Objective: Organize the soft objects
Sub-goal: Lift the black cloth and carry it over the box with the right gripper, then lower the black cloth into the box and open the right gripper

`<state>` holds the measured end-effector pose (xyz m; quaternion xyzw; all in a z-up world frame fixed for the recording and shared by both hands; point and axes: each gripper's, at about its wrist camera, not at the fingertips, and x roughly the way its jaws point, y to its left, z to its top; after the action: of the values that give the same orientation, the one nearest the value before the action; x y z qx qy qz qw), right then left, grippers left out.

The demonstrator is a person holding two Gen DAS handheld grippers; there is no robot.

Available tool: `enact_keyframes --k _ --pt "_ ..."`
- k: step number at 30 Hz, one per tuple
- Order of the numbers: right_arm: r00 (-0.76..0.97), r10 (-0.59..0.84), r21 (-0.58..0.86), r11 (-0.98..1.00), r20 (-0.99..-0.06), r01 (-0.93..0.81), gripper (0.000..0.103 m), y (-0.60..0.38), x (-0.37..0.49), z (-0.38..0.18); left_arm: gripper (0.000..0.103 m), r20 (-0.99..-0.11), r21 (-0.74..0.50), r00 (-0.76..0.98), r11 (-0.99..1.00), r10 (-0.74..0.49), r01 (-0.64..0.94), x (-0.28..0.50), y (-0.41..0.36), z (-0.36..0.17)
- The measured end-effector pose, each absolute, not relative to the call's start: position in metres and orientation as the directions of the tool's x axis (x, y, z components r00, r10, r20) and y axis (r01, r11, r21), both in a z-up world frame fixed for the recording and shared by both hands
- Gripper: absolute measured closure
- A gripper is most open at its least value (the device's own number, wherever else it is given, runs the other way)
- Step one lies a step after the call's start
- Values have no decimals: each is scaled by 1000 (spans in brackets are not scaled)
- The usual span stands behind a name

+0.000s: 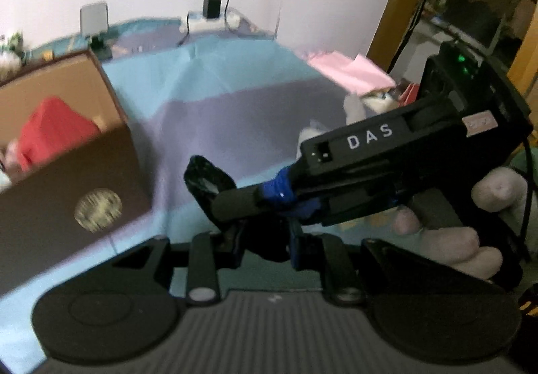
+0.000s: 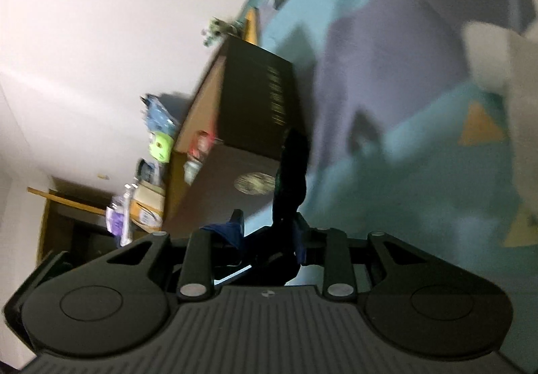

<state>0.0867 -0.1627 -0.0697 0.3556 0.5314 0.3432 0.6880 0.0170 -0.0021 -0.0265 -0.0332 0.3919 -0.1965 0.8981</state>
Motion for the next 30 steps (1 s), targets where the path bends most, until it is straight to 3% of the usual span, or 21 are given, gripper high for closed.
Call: enact_keyframes --k 10,16,19,25,27,28,30 --pt "264 893 877 425 -365 -226 90 -92 101 -19 87 -560 -142 737 921 -377 363 11 60 39" --pt "255 900 848 423 -353 -320 89 -32 121 -8 87 -515 -132 793 944 -327 304 19 110 56" --pt "251 893 817 445 -374 -366 87 -4 128 -9 86 -507 -138 809 955 -297 264 24 136 56" --pt "255 849 751 529 -463 -395 87 36 133 -27 85 -572 -162 787 972 -233 170 45 175 32" --pt "276 822 713 570 -499 -409 87 45 134 -31 80 -598 -156 774 978 -207 141 50 184 22" --pt "293 802 692 597 -520 -407 87 47 135 -34 70 -614 -156 764 980 -196 126 52 190 16" --pt "330 762 650 648 -558 -397 87 48 134 -36 65 -651 -150 741 985 -164 86 57 199 5"
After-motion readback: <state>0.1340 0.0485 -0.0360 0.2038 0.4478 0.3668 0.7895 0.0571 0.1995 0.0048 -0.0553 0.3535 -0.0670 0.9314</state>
